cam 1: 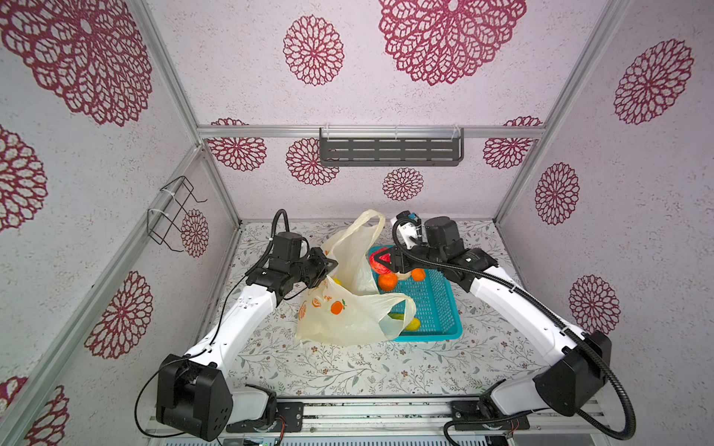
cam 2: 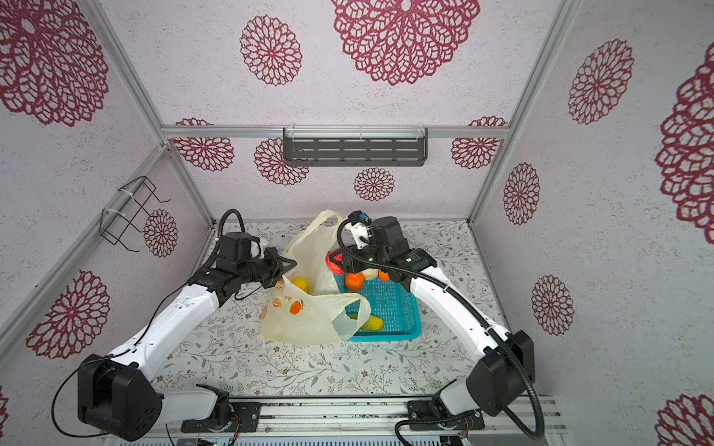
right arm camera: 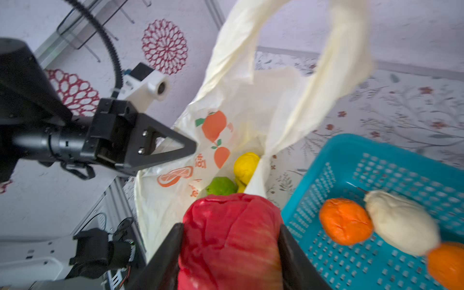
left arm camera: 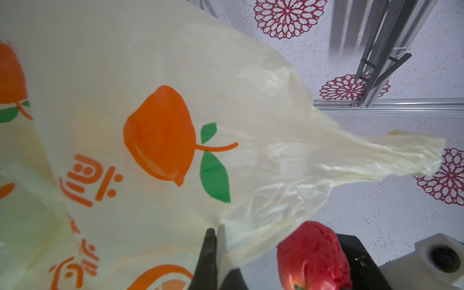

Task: Place the fruits into the plastic bag
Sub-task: 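Carry the red apple into the bag and open the right gripper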

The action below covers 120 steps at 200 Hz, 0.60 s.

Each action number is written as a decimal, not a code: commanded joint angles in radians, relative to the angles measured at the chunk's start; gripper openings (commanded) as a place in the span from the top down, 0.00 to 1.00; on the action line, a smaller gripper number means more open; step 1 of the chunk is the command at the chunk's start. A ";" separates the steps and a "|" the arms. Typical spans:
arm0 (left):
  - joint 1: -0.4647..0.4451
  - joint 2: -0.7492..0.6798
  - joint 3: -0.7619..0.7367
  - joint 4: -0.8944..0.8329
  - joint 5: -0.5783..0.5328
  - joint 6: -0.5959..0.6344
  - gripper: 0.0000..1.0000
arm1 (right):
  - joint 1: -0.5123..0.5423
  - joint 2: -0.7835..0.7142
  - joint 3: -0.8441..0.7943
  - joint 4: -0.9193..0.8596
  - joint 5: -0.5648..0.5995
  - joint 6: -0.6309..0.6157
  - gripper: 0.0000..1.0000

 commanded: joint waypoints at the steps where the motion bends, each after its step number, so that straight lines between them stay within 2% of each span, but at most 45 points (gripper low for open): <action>1: 0.000 -0.035 0.003 0.011 -0.012 0.017 1.00 | 0.065 0.083 0.012 0.035 -0.086 -0.034 0.56; 27: -0.001 -0.049 0.012 -0.010 -0.021 0.029 1.00 | 0.109 0.184 0.043 0.035 -0.080 -0.020 0.56; 59: -0.001 -0.054 0.014 -0.021 -0.027 0.031 1.00 | 0.149 0.284 0.102 -0.036 -0.082 -0.051 0.50; 88: -0.001 -0.053 0.012 -0.022 -0.028 0.030 1.00 | 0.163 0.285 0.123 -0.070 -0.048 -0.084 0.29; 120: -0.001 -0.048 0.012 -0.021 -0.028 0.029 1.00 | 0.158 0.222 0.106 -0.058 0.041 -0.096 0.17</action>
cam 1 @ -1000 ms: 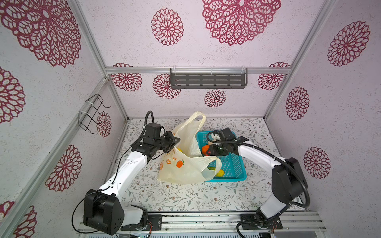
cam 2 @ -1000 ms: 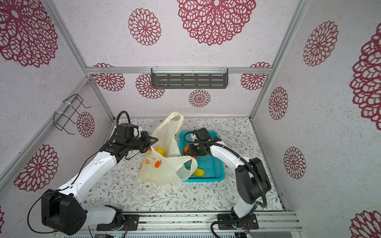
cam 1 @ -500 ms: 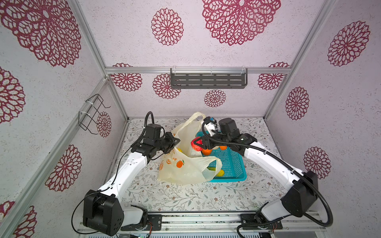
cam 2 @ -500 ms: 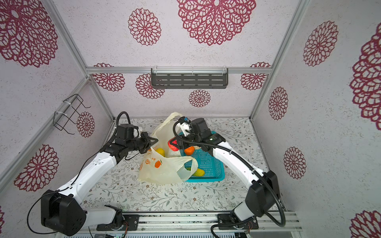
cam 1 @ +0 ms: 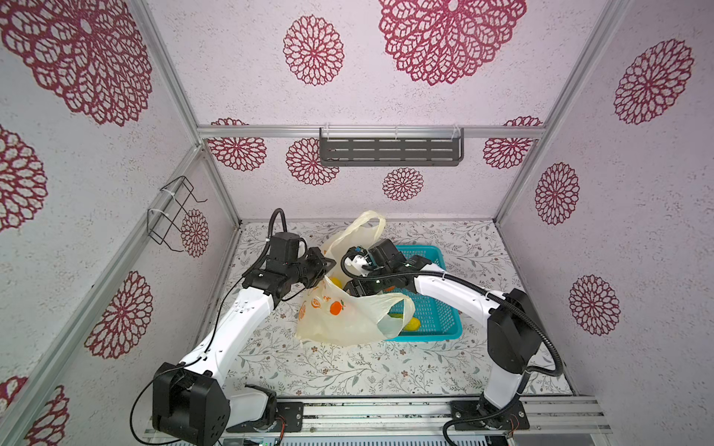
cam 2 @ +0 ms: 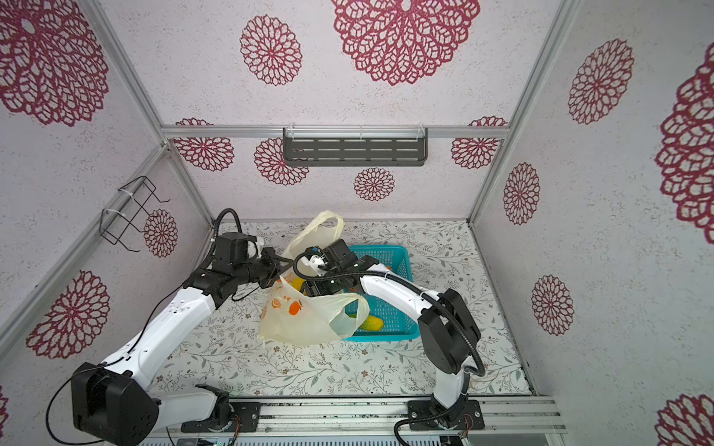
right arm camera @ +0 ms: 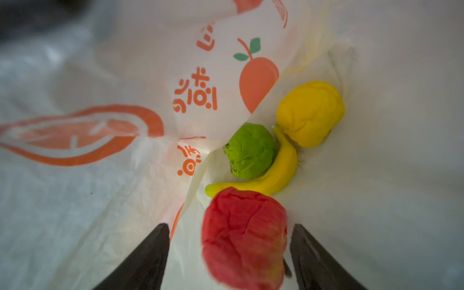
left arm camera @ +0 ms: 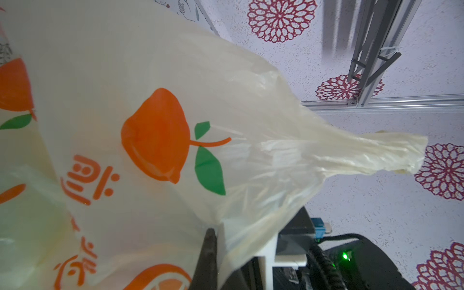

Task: Place the fruits into the plastic bag
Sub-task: 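Carry the red apple into the bag and open the right gripper, then return the right gripper to the basket and grasp the green papaya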

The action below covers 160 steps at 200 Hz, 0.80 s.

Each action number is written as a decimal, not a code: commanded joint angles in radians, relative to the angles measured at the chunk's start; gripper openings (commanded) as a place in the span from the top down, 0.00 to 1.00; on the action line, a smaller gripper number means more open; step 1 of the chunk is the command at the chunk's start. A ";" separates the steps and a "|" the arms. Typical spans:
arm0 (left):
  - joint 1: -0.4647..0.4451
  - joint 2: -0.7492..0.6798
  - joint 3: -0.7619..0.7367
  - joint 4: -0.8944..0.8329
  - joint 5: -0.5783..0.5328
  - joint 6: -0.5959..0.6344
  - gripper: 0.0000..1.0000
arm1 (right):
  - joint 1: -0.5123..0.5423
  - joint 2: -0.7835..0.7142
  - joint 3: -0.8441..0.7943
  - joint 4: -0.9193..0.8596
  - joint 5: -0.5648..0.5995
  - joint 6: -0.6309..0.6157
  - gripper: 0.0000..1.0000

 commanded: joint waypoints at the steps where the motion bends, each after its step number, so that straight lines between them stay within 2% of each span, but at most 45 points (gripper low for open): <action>1: -0.001 -0.012 0.012 -0.003 -0.010 0.008 1.00 | -0.006 -0.095 0.022 0.002 0.074 -0.035 0.17; 28: -0.001 -0.005 0.012 0.000 -0.008 0.005 1.00 | -0.028 -0.167 -0.005 0.037 0.138 -0.039 0.15; 54: -0.002 0.000 0.012 0.000 -0.010 0.004 1.00 | -0.072 -0.264 -0.085 0.116 0.233 0.007 0.15; 72: -0.004 0.000 0.008 0.003 -0.011 0.004 1.00 | -0.126 -0.348 -0.180 0.180 0.287 0.076 0.15; 97: -0.006 -0.001 0.000 0.007 -0.017 0.003 1.00 | -0.232 -0.475 -0.338 0.247 0.362 0.236 0.15; 124: -0.005 -0.001 -0.008 0.010 -0.020 0.005 1.00 | -0.316 -0.567 -0.472 0.178 0.457 0.323 0.15; 141: -0.005 -0.001 -0.011 0.011 -0.022 0.007 1.00 | -0.347 -0.552 -0.497 0.079 0.436 0.291 0.14; 160: -0.004 0.002 -0.011 0.012 -0.021 0.011 1.00 | -0.349 -0.470 -0.477 -0.048 0.297 0.201 0.15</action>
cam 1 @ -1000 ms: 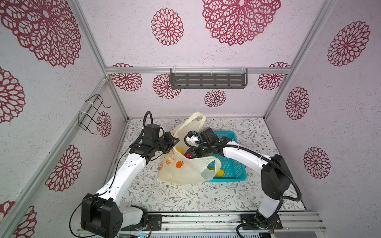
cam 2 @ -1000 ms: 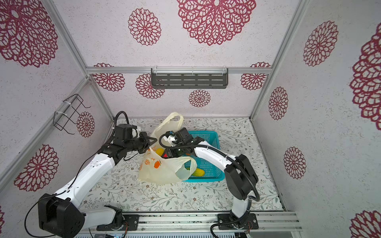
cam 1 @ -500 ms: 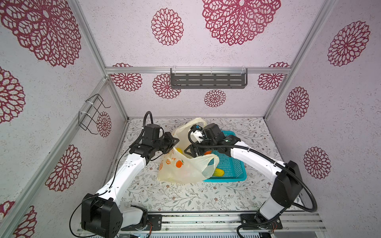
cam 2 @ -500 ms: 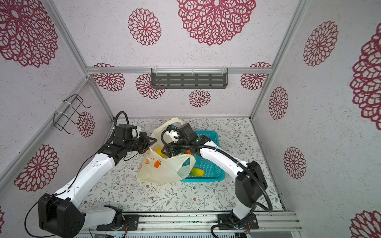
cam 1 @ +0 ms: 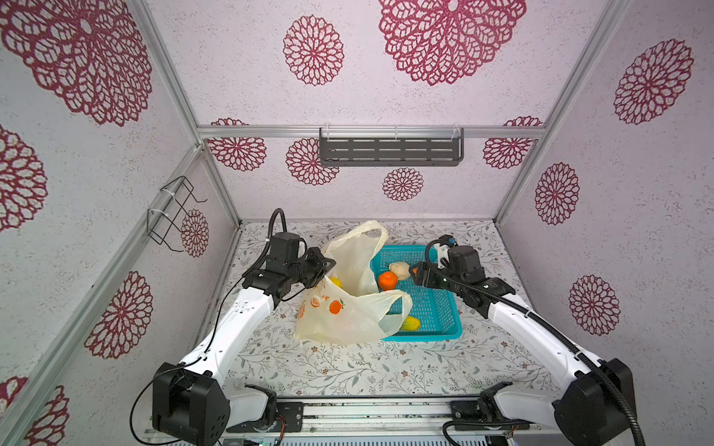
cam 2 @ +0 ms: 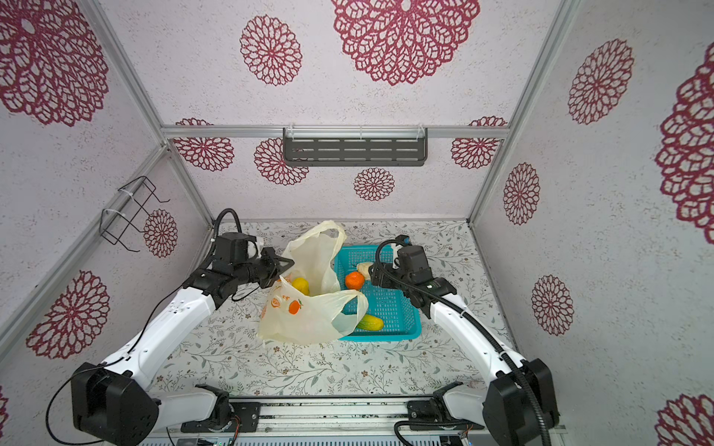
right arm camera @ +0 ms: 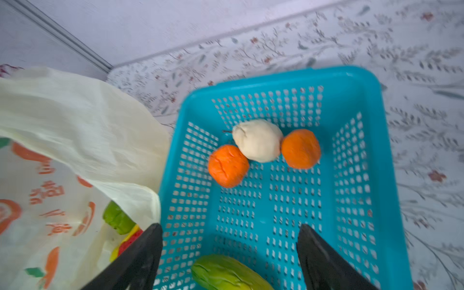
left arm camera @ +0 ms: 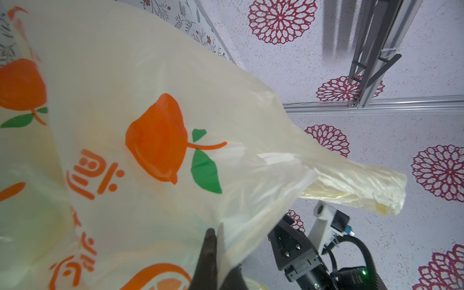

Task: Place the fruits into the plastic bag
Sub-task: 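Return the right gripper to the basket and grasp the green papaya, then carry the green papaya into the bag opening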

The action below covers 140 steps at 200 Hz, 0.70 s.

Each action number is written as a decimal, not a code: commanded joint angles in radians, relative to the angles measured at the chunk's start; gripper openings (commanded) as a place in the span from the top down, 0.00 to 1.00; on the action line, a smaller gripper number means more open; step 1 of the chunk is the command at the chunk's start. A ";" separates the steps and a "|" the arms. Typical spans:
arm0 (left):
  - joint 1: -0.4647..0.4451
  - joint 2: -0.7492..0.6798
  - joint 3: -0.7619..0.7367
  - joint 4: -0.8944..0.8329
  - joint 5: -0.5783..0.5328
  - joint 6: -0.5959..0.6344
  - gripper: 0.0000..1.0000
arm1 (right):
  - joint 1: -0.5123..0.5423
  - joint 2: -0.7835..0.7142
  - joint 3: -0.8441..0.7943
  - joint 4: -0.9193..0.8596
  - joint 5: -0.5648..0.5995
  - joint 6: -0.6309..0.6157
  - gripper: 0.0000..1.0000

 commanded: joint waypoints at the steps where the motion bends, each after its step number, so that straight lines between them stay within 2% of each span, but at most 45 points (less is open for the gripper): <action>1: -0.003 0.002 -0.011 0.010 -0.013 0.011 1.00 | -0.001 0.067 0.020 -0.154 -0.107 -0.052 0.15; 24: -0.003 0.012 -0.006 0.011 -0.010 0.012 1.00 | 0.012 0.183 0.034 -0.250 -0.312 -0.125 0.15; 44: -0.003 0.022 -0.005 0.016 -0.008 0.013 1.00 | 0.044 0.256 0.037 -0.291 -0.365 -0.171 0.15; 83: -0.005 0.030 -0.005 0.022 -0.003 0.009 1.00 | 0.111 0.366 0.056 -0.316 -0.301 -0.194 0.15; 109: -0.005 0.025 -0.006 0.016 -0.005 0.010 1.00 | 0.174 0.432 0.095 -0.347 -0.216 -0.223 0.16; 140: -0.005 0.019 -0.008 0.014 -0.009 0.006 1.00 | 0.196 0.459 0.109 -0.319 -0.134 -0.205 0.28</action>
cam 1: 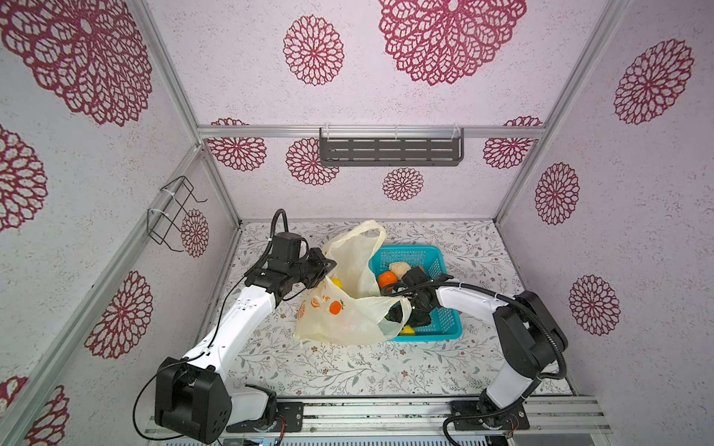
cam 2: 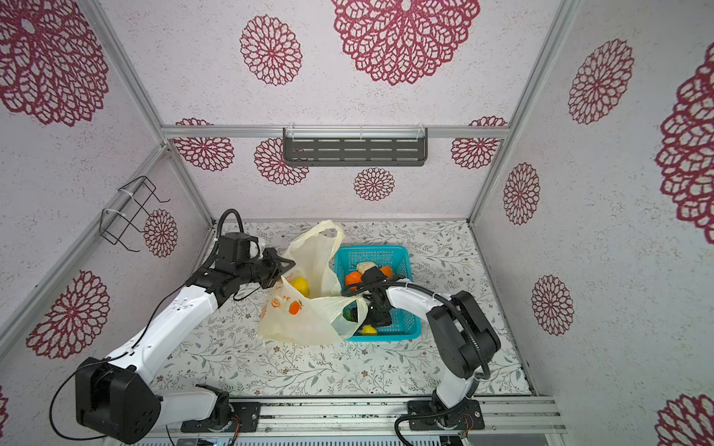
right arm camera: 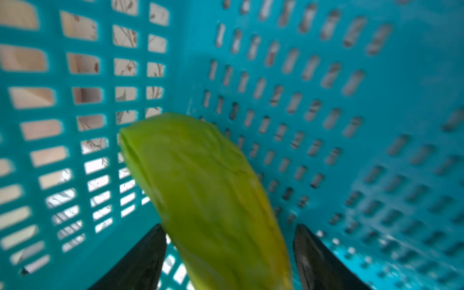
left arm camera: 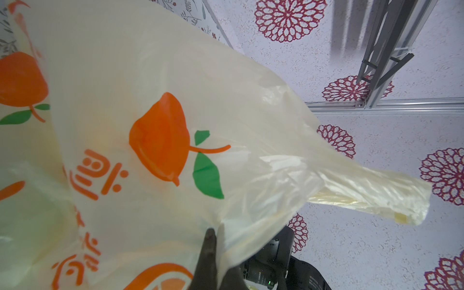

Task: Place the fruits into the plastic bag
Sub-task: 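Carry the green papaya into the bag opening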

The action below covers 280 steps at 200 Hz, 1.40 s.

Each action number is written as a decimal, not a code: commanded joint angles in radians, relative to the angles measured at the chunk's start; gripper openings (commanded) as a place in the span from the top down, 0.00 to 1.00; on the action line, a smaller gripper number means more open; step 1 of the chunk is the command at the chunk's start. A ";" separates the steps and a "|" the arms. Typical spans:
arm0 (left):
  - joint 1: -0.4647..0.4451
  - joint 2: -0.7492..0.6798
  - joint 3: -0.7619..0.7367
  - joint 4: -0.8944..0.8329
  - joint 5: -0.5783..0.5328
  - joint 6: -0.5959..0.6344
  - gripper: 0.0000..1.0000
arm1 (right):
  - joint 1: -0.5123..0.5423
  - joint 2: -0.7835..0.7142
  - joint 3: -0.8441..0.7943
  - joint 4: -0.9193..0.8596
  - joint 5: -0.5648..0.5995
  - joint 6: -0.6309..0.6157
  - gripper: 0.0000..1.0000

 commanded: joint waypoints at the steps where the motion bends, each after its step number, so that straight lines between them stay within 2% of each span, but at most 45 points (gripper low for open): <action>1: -0.003 -0.005 -0.008 0.013 -0.009 0.003 1.00 | 0.009 -0.003 0.027 -0.018 0.094 -0.008 0.29; 29: -0.003 -0.007 -0.007 0.008 -0.012 0.003 1.00 | -0.029 -0.035 0.036 0.013 0.147 0.035 0.56; 67: -0.003 -0.007 0.000 0.007 -0.011 0.008 1.00 | -0.091 -0.210 0.020 0.120 0.161 0.094 0.67; 92: -0.003 -0.006 -0.002 0.005 -0.010 0.010 1.00 | -0.094 -0.334 0.052 0.204 0.121 0.073 0.67; 126: -0.004 -0.007 -0.004 0.007 -0.009 0.011 1.00 | -0.054 -0.388 0.110 0.301 -0.086 0.041 0.67; 156: -0.006 -0.015 -0.003 0.006 -0.013 0.011 1.00 | 0.013 -0.322 0.154 0.337 -0.255 0.029 0.66; 187: -0.006 -0.018 -0.003 0.002 -0.017 0.010 1.00 | 0.083 -0.193 0.269 0.239 -0.310 -0.060 0.65; 218: -0.009 -0.021 -0.001 0.002 -0.022 0.010 1.00 | 0.114 -0.075 0.337 0.240 -0.285 -0.045 0.63; 253: -0.013 -0.022 0.003 0.001 -0.023 0.005 1.00 | 0.127 0.059 0.449 0.192 -0.158 -0.003 0.63; 271: -0.016 -0.021 0.002 0.001 -0.026 0.003 1.00 | 0.131 0.102 0.495 0.180 -0.151 -0.006 0.58; 280: -0.017 -0.021 0.003 -0.002 -0.026 0.002 1.00 | 0.135 0.108 0.503 0.191 -0.159 -0.008 0.52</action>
